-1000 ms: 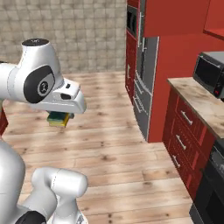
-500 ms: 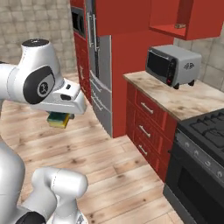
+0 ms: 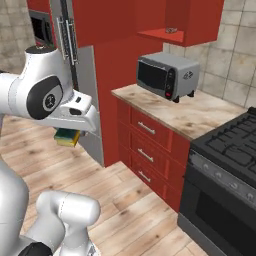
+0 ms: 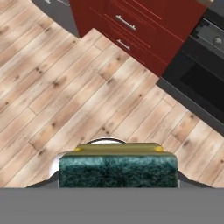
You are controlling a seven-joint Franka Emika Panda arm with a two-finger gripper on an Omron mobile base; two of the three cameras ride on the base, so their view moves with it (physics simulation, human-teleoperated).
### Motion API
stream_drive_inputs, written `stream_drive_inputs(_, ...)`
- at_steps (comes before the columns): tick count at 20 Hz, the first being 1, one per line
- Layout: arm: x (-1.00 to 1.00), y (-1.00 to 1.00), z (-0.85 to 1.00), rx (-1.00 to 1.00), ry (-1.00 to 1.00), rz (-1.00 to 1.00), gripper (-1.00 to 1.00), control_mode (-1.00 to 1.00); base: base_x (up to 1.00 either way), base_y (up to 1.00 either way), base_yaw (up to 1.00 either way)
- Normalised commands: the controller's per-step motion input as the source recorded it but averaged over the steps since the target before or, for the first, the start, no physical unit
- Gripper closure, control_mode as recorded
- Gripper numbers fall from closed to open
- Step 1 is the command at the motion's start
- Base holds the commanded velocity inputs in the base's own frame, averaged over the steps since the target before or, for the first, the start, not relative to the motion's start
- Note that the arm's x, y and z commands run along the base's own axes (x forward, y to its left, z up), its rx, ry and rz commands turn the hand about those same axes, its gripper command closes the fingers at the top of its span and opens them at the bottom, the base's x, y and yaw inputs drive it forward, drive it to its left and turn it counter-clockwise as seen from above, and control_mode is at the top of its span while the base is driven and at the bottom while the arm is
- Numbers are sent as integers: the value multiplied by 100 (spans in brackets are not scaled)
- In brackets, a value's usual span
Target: Pick up the bar soap and sponge from the sink, and place them back in the cabinet, and close the cabinet door.
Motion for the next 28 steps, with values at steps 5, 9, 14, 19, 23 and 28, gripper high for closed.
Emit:
stream_drive_inputs(5, 0, 0, 0, 0, 0, 0, 100, 100, 60, 49, -30)
stream_drive_inputs(9, 0, 0, 0, 0, 0, 0, 100, 100, 66, 48, -29)
stream_drive_inputs(14, 0, 0, 0, 0, 0, 0, 100, 100, 68, 34, -32)
stream_drive_inputs(19, 0, 0, 0, 0, 0, 0, 100, 100, 66, 23, -32)
stream_drive_inputs(23, 0, 0, 0, 0, 0, 0, 100, 100, 67, 8, -28)
stream_drive_inputs(28, 0, 0, 0, 0, 0, 0, 100, 100, 67, 0, -20)
